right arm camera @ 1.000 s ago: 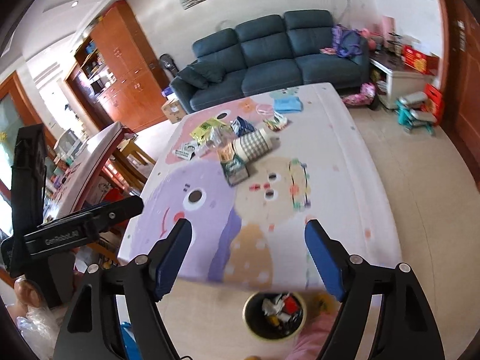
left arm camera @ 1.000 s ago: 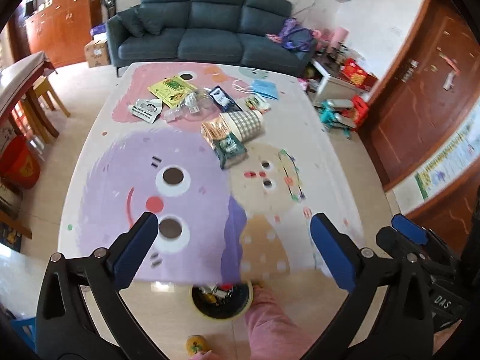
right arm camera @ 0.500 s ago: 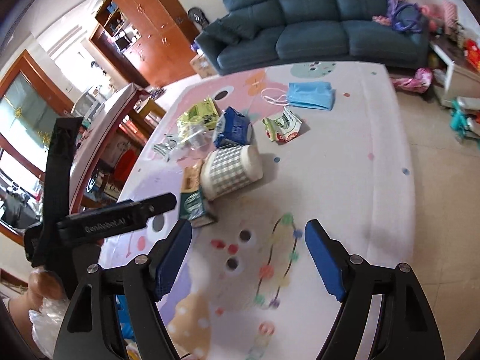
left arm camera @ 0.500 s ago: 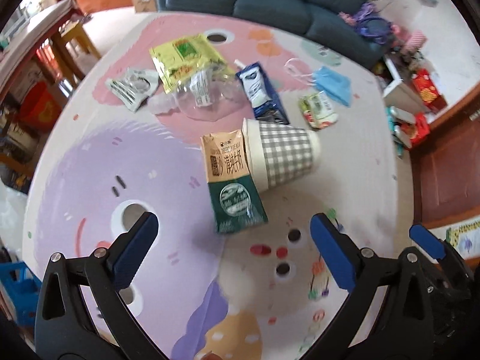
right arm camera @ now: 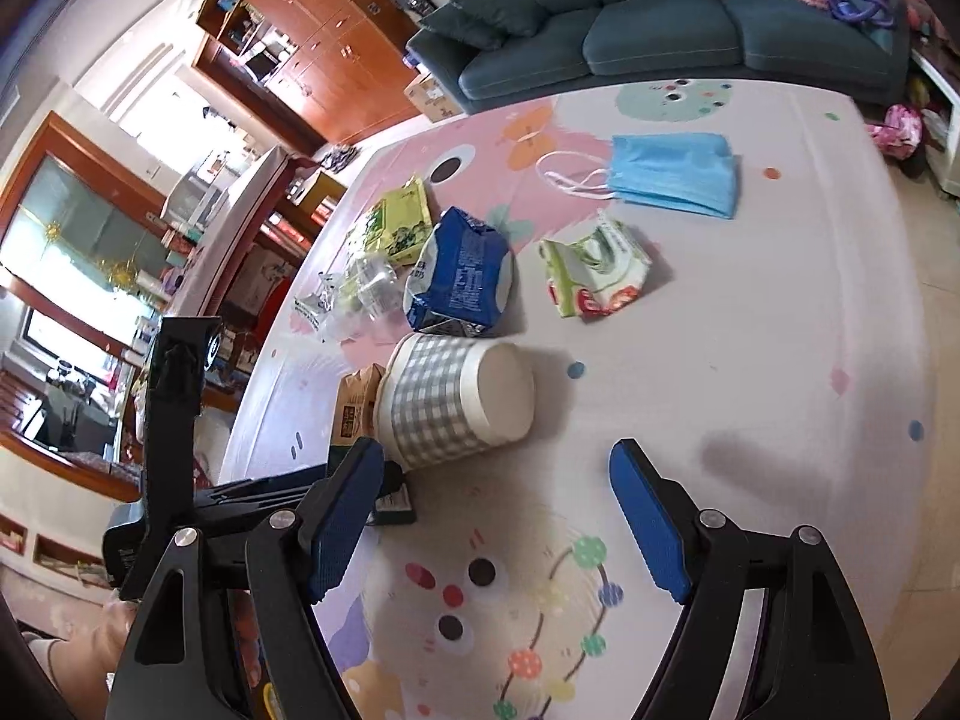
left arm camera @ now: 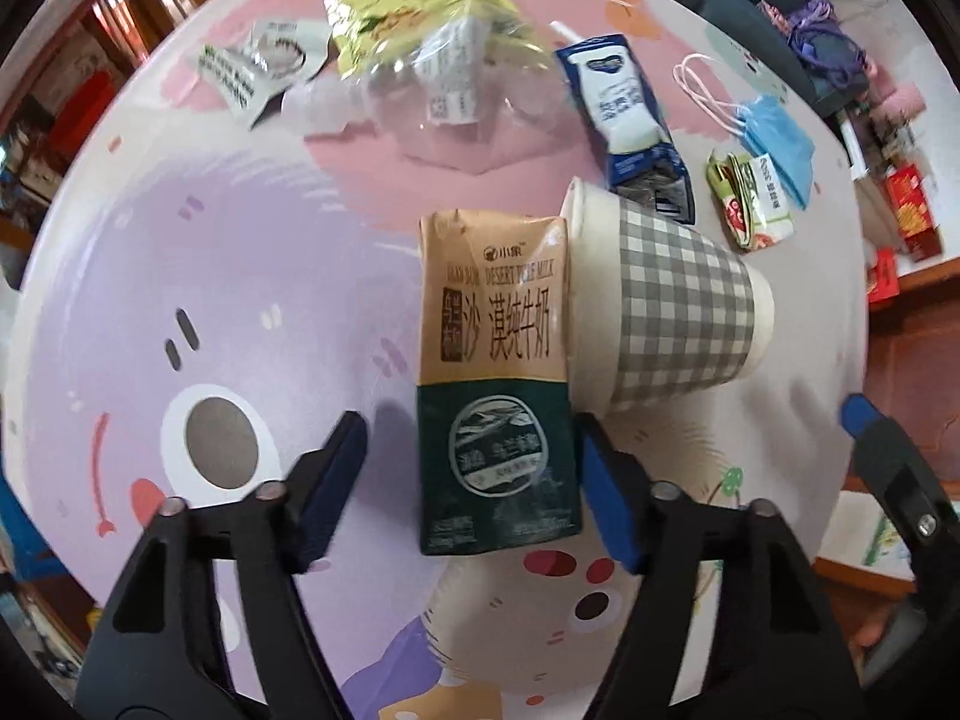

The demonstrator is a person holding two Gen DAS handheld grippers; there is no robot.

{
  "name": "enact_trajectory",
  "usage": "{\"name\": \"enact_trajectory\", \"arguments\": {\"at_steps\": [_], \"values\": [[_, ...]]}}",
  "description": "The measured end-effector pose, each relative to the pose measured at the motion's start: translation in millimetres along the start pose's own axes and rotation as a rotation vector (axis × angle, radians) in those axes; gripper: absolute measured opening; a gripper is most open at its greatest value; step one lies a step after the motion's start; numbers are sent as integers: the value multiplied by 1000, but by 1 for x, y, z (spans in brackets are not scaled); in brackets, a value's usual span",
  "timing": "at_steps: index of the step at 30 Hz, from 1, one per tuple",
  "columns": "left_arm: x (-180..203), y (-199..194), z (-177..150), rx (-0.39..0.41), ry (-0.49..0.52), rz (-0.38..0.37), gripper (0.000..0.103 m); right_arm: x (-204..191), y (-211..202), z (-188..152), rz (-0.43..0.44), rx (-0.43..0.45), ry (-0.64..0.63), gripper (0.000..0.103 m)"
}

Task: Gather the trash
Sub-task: 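Grasp the green-and-tan milk carton with the left tool while the right tool grasps the plaid paper cup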

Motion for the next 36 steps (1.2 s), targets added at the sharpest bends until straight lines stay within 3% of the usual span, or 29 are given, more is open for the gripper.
{"name": "enact_trajectory", "arguments": {"at_steps": [2, 8, 16, 24, 28, 36], "values": [[-5, 0, 0, 5, -10, -7, 45, -6, 10, 5, 5, -12, -12, 79], [-28, -6, -4, 39, -69, -14, 45, -29, 34, 19, 12, -44, -84, 79], [-69, -20, -9, 71, -185, -55, 44, -69, 73, 37, -60, -122, -336, 79], [-100, -36, -21, 93, -241, -84, 44, -65, 121, 47, -54, -288, -463, 79], [-108, -36, -25, 89, -263, -94, 44, -66, 132, 46, -30, -312, -498, 79], [-112, -38, -34, 94, -265, -110, 44, -88, 131, 21, -116, -279, -647, 62]]}}
Point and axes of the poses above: each gripper's, at about its wrist camera, not at the fingertips, and y roughly the way its jaws point, x to its right, z to its top, the point moved 6 cm from there along y, roughly the way its jaws point, and after that the axes turned 11 degrees about -x, right-handed, at the moved point
